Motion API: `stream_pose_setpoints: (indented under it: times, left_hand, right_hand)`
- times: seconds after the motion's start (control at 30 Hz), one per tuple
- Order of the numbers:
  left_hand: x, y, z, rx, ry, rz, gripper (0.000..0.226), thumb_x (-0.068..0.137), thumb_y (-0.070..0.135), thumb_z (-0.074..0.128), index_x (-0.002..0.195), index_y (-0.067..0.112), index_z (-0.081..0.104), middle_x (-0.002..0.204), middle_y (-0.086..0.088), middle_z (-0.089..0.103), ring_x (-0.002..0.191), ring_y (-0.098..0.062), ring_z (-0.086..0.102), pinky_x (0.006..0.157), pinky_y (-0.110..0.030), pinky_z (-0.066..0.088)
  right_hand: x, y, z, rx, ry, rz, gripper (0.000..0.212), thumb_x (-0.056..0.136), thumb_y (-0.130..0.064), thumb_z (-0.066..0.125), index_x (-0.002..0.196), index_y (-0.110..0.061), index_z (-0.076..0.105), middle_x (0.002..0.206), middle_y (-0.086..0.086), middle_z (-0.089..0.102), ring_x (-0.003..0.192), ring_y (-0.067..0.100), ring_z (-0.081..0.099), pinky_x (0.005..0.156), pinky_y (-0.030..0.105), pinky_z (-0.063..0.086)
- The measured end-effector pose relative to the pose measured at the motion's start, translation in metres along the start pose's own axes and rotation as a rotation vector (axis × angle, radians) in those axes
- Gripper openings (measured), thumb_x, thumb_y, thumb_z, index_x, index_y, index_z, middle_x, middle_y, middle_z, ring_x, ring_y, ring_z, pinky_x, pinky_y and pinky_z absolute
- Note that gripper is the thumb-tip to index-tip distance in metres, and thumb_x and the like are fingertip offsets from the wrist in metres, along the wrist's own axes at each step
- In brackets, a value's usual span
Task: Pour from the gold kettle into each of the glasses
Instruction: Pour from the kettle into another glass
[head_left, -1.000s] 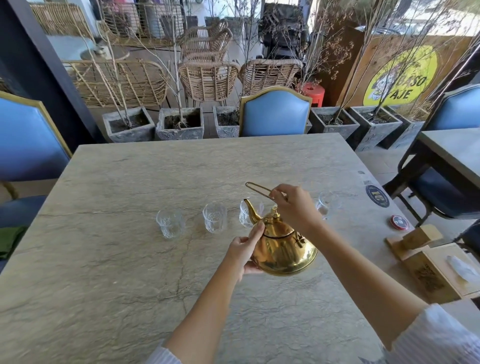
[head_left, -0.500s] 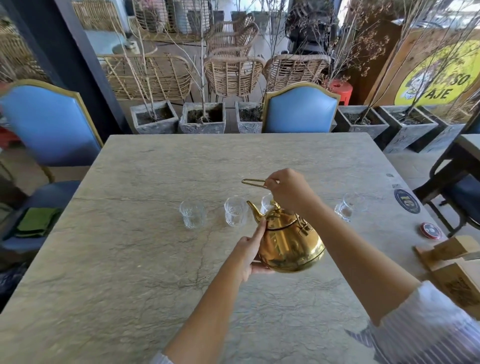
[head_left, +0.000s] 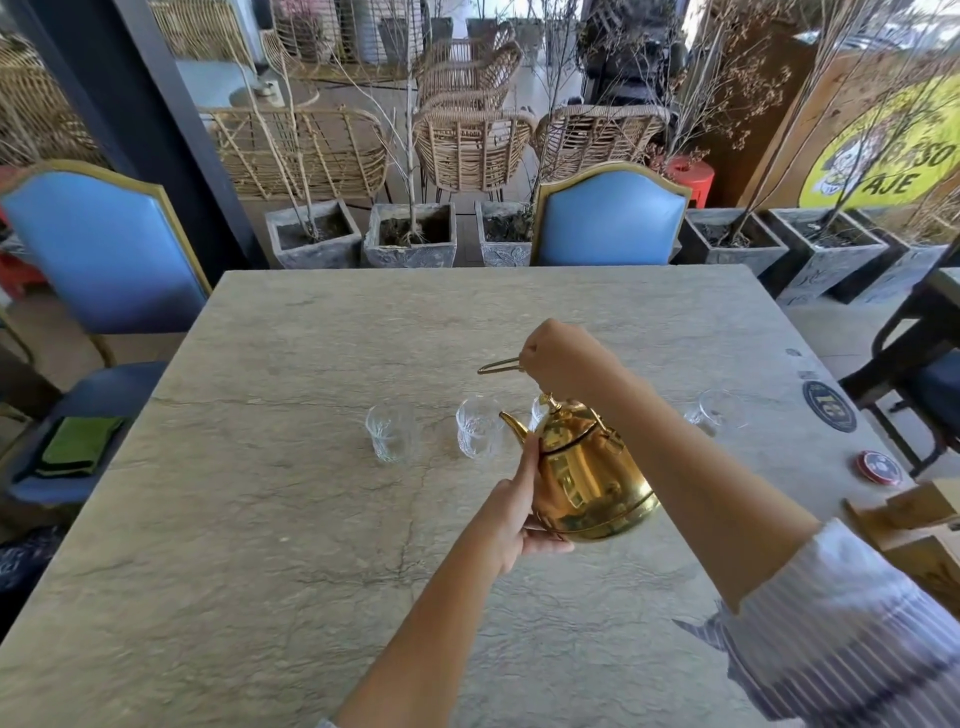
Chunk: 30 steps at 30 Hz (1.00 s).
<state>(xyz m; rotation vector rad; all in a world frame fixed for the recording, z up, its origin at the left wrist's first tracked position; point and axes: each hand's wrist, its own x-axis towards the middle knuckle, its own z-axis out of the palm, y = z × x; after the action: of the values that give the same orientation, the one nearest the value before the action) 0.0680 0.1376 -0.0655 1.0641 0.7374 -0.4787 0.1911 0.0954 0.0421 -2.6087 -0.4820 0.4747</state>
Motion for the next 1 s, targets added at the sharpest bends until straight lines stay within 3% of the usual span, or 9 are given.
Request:
stream_pose_setpoints:
  times: [0.2, 0.33, 0.6, 0.67, 0.77, 1.0]
  left_hand:
    - [-0.003, 0.004, 0.003, -0.009, -0.034, 0.021, 0.069, 0.085, 0.077, 0.039, 0.097, 0.014, 0.065, 0.094, -0.014, 0.071, 0.085, -0.027, 0.071, 0.068, -0.041, 0.063]
    - [-0.006, 0.006, 0.005, -0.009, -0.050, 0.042, 0.070, 0.087, 0.076, 0.037, 0.097, 0.013, 0.066, 0.092, -0.013, 0.071, 0.083, -0.026, 0.072, 0.067, -0.040, 0.064]
    - [-0.010, 0.009, 0.009, -0.013, -0.071, 0.042, 0.067, 0.088, 0.075, 0.035, 0.096, 0.015, 0.065, 0.091, -0.013, 0.072, 0.082, -0.026, 0.072, 0.072, -0.042, 0.063]
    - [-0.012, 0.009, 0.010, -0.009, -0.077, 0.047, 0.068, 0.087, 0.075, 0.035, 0.099, 0.016, 0.065, 0.094, -0.013, 0.071, 0.085, -0.027, 0.072, 0.074, -0.042, 0.062]
    - [-0.013, 0.011, 0.011, -0.010, -0.087, 0.063, 0.068, 0.087, 0.076, 0.035, 0.101, 0.017, 0.065, 0.096, -0.014, 0.071, 0.087, -0.027, 0.071, 0.075, -0.042, 0.062]
    - [-0.015, 0.015, 0.013, -0.005, -0.096, 0.083, 0.068, 0.087, 0.076, 0.034, 0.096, 0.016, 0.065, 0.092, -0.014, 0.070, 0.085, -0.027, 0.071, 0.082, -0.045, 0.061]
  right_hand:
    - [0.005, -0.009, -0.007, -0.030, -0.028, 0.000, 0.021, 0.092, -0.010, 0.043, 0.082, -0.002, 0.060, 0.064, 0.008, 0.057, 0.052, 0.023, 0.053, 0.050, 0.028, 0.046]
    - [0.007, -0.011, -0.010, -0.055, -0.021, -0.018, 0.025, 0.090, -0.010, 0.044, 0.067, -0.006, 0.051, 0.057, 0.007, 0.055, 0.044, 0.020, 0.050, 0.046, 0.026, 0.045]
    - [0.009, -0.014, -0.015, -0.114, -0.026, -0.039, 0.019, 0.091, -0.012, 0.048, 0.076, -0.005, 0.056, 0.059, 0.006, 0.057, 0.048, 0.021, 0.053, 0.052, 0.030, 0.049]
    - [0.007, -0.016, -0.018, -0.146, -0.029, -0.065, 0.017, 0.091, -0.013, 0.048, 0.080, -0.005, 0.057, 0.064, 0.006, 0.057, 0.055, 0.024, 0.055, 0.050, 0.029, 0.046]
    - [0.004, -0.019, -0.022, -0.217, -0.015, -0.100, 0.017, 0.091, -0.014, 0.046, 0.085, -0.007, 0.060, 0.076, 0.009, 0.056, 0.072, 0.027, 0.053, 0.061, 0.034, 0.045]
    - [0.004, -0.022, -0.029, -0.255, 0.003, -0.123, 0.017, 0.093, -0.014, 0.043, 0.082, -0.006, 0.054, 0.063, 0.002, 0.046, 0.069, 0.026, 0.051, 0.049, 0.024, 0.037]
